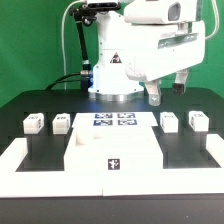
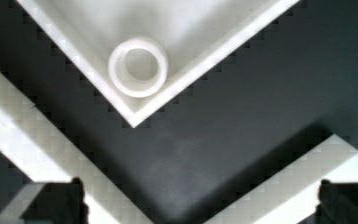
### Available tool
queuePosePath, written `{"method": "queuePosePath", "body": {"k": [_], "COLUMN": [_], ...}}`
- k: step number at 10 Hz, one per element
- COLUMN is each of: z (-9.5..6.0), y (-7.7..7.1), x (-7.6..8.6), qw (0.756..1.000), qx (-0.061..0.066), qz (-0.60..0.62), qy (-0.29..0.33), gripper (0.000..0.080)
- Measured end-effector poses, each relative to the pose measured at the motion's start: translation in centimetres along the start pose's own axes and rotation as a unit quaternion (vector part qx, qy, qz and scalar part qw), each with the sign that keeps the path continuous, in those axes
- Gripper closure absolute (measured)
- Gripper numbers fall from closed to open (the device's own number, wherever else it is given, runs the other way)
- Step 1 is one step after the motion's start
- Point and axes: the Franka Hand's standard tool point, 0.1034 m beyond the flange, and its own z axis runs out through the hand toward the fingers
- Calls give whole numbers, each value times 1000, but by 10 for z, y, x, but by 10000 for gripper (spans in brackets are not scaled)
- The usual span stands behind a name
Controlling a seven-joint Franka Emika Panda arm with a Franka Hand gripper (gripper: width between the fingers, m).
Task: Assemble square table
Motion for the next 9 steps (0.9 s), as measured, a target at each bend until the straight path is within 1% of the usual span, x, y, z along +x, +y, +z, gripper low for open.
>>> {"method": "queuePosePath", "body": {"k": [9], "z": [0], "y": [0], "x": [0], "qw": [1000], "qx": [-1], "qz": [-3], "qy": [0], "gripper": [150]}}
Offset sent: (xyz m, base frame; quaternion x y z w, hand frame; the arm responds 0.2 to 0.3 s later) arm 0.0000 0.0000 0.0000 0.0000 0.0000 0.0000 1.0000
